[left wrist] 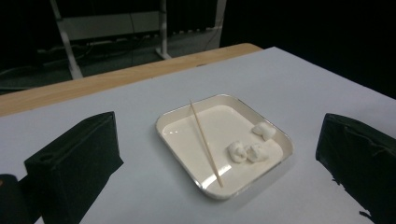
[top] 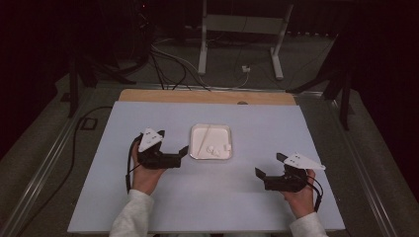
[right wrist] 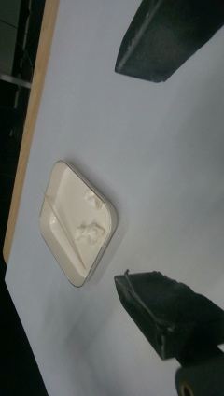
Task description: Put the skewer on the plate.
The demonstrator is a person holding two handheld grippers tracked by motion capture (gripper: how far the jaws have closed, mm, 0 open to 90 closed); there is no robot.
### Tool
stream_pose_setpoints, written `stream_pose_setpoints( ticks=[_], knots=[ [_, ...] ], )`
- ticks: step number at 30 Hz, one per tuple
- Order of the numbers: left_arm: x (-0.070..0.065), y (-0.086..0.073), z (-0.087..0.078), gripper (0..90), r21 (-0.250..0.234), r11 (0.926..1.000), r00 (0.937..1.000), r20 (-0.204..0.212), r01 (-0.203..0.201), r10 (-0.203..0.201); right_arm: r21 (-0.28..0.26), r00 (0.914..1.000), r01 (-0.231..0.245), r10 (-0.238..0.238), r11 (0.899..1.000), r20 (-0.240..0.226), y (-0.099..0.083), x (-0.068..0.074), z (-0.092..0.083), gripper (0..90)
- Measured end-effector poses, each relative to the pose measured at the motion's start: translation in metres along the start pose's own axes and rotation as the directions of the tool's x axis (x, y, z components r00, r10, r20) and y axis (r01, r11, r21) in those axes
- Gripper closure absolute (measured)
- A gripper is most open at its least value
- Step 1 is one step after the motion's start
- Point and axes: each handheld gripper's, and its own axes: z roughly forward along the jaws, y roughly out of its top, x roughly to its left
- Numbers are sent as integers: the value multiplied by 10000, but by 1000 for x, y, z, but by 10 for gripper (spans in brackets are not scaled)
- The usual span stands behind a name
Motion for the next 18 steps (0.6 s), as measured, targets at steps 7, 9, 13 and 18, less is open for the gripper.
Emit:
stream_pose_setpoints(
  ticks=[7, 9, 13, 18],
  knots=[
    [9, -20, -33, 7, -346, 9993, 9995, -281, -152, 142, -231, 9998, 59, -55, 9997, 205, -5, -5, -5, 12],
    [12, -25, -39, 7, -381, 9992, 9992, -379, -156, 141, -252, 9996, 60, -53, 9997, 275, -6, -7, -7, 11],
    [15, -34, -51, 7, -441, 9983, 9974, -629, -381, 353, -401, 9994, 3, 12, 9992, 353, -9, -10, -10, 11],
    [17, -41, -62, 7, -624, 9972, 9964, -762, -420, 372, -542, 9988, -51, 77, 9985, 487, -13, -14, -15, 12]
  ],
)
